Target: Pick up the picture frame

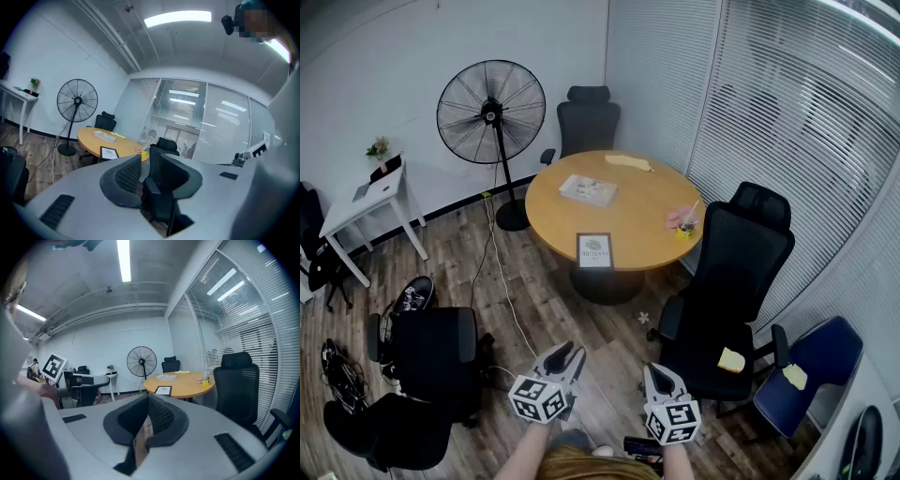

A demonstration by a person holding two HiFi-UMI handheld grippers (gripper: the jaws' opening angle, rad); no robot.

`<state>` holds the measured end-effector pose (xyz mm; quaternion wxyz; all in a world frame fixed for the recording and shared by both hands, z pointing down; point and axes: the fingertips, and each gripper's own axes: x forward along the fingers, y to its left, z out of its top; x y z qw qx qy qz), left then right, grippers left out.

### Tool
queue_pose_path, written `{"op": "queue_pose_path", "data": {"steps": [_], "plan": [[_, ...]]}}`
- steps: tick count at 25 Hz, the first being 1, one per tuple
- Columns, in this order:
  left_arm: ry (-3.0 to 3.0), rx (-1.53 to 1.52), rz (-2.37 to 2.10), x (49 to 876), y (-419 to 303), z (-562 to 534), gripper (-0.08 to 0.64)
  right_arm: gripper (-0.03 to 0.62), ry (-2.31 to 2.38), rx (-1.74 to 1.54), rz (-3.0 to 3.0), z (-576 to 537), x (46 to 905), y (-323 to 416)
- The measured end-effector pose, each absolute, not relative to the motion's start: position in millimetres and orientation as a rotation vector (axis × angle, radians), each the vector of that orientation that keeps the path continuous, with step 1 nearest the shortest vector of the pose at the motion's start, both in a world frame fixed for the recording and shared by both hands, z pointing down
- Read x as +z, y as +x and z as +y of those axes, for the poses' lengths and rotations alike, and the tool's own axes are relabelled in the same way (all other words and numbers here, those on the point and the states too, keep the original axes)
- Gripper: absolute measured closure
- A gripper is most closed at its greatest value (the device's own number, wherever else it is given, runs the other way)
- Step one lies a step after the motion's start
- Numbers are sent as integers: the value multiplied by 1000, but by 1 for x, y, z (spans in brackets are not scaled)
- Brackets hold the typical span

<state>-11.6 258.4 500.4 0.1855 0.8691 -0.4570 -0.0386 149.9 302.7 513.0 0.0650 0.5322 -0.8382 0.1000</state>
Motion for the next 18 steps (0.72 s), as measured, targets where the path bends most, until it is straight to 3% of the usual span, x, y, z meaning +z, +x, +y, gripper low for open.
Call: {"op": "queue_pose_path", "data": {"steps": [18], "plan": [[2390, -112, -1343, 510, -22, 264, 410, 580, 1622, 363, -2496, 294, 521, 168]]}}
